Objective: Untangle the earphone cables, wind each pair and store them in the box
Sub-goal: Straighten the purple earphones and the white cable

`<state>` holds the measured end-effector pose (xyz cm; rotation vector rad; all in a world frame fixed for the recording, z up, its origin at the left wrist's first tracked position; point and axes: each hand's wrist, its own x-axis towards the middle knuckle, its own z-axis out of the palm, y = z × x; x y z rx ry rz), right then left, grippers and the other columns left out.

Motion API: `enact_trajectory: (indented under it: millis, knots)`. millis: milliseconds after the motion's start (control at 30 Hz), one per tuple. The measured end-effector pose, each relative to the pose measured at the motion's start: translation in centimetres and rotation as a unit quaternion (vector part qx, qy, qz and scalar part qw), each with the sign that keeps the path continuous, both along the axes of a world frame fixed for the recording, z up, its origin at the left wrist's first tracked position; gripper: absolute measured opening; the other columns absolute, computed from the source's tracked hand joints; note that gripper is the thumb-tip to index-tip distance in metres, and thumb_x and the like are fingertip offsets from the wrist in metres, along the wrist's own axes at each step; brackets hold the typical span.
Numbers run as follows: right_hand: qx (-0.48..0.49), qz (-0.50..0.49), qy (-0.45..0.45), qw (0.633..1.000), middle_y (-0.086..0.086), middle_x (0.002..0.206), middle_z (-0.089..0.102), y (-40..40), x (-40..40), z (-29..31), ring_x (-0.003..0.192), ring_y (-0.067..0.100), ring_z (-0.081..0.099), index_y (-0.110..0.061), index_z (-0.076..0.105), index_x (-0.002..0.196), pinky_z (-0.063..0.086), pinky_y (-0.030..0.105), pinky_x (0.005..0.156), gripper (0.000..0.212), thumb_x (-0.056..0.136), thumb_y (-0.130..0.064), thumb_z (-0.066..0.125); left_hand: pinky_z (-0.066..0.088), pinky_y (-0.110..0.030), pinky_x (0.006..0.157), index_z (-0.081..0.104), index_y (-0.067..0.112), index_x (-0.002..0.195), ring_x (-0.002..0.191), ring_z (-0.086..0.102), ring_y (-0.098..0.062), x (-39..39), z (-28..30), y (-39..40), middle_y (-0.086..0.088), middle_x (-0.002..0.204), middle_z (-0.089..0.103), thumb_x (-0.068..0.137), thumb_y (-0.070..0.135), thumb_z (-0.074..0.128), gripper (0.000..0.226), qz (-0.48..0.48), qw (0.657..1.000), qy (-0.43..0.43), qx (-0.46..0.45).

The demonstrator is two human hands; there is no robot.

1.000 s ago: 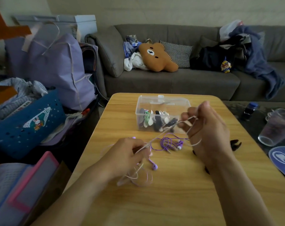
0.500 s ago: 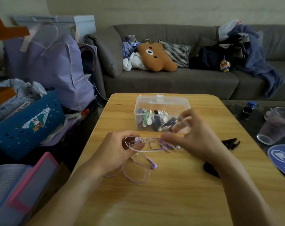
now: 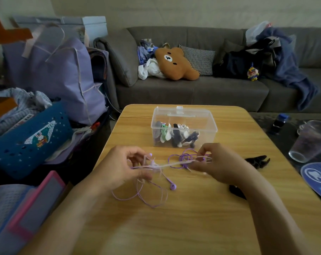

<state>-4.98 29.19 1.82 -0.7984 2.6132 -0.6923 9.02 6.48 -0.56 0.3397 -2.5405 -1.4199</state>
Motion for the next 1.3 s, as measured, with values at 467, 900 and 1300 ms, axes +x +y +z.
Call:
enact_trajectory:
  millis: [467, 900, 1300]
  knots:
    - [-0.182, -0.034, -0.052, 0.981, -0.009, 0.054, 0.061, 1.5, -1.0, 1.1, 0.046, 0.0, 0.047, -0.016, 0.069, 0.07, 0.038, 0.026, 0.055, 0.036, 0.066, -0.049, 0.08, 0.056, -0.021, 0.072, 0.077, 0.022, 0.083, 0.077, 0.072, -0.006, -0.3, -0.7, -1.6, 0.009, 0.079, 0.077, 0.079, 0.013, 0.079, 0.01, 0.149, 0.982, 0.117, -0.001]
    - [-0.408, -0.258, -0.055, 0.874, 0.001, 0.06, 0.049, 2.7, -1.8, 1.4, 0.053, 0.015, 0.038, -0.01, 0.064, 0.089, 0.036, 0.032, 0.05, 0.024, 0.087, -0.032, 0.073, 0.052, -0.024, 0.046, 0.073, 0.027, 0.085, 0.043, 0.062, -0.013, -0.2, -1.4, -3.0, 0.003, 0.07, 0.072, 0.086, 0.016, 0.075, 0.012, 0.22, 0.965, 0.143, -0.005]
    - [-0.542, -0.369, -0.069, 0.752, -0.005, 0.074, 0.047, 4.2, -3.4, 0.9, 0.059, 0.007, 0.044, -0.018, 0.056, 0.108, 0.039, 0.022, 0.048, 0.019, 0.101, -0.035, 0.052, 0.039, -0.019, 0.037, 0.073, 0.017, 0.081, 0.033, 0.046, -0.008, 0.6, -1.3, -4.4, 0.008, 0.067, 0.072, 0.097, 0.023, 0.062, 0.02, 0.263, 0.958, 0.103, -0.051]
